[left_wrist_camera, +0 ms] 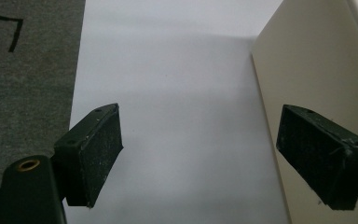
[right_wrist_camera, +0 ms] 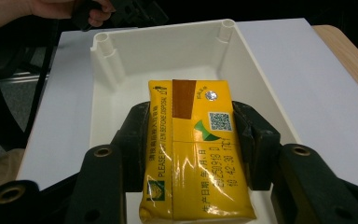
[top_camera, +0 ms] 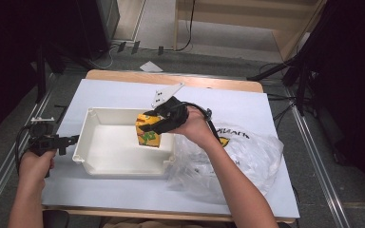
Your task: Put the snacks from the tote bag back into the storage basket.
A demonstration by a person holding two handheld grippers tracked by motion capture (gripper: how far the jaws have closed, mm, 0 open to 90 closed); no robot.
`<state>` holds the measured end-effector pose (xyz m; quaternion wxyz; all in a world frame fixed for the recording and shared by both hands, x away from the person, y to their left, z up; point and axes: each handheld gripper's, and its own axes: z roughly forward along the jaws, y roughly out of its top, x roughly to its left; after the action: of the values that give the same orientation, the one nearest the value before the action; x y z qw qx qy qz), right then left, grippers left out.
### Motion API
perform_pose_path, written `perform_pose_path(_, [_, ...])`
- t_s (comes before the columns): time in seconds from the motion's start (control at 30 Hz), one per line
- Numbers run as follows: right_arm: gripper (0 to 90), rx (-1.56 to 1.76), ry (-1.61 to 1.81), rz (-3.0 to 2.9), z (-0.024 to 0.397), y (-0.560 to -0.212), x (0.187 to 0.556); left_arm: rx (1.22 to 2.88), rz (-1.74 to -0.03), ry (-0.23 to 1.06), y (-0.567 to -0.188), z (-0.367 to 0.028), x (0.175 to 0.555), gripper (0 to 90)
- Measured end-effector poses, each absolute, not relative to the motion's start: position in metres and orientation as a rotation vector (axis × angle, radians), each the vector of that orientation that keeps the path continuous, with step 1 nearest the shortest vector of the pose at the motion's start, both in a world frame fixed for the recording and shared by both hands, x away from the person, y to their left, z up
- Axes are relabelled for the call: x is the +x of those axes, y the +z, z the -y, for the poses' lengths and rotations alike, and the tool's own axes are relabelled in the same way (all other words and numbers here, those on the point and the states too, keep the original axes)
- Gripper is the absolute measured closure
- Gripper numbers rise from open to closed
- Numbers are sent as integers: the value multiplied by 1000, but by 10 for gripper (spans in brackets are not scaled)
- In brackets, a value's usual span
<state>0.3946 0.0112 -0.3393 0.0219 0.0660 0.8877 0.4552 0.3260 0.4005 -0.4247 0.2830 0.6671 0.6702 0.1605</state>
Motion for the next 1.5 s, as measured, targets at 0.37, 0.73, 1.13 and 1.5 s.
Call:
perform_pose_path(0.37, [543,191,1408,-2766,-24,-348,398,1792,-1791,426,-425,-399,327,149])
perform_pose_path(0.73, [542,141,1419,-2781,-38,-359,400,1783,-1793,426,-425,-401,326,149])
perform_pose_path(1.13, [542,79,1378,-2807,-53,-368,397,1782,-1794,423,-425,-401,326,149])
perform_pose_path(1.5, [542,52,1373,-2821,-62,-373,397,1780,-1792,422,-425,-401,326,149])
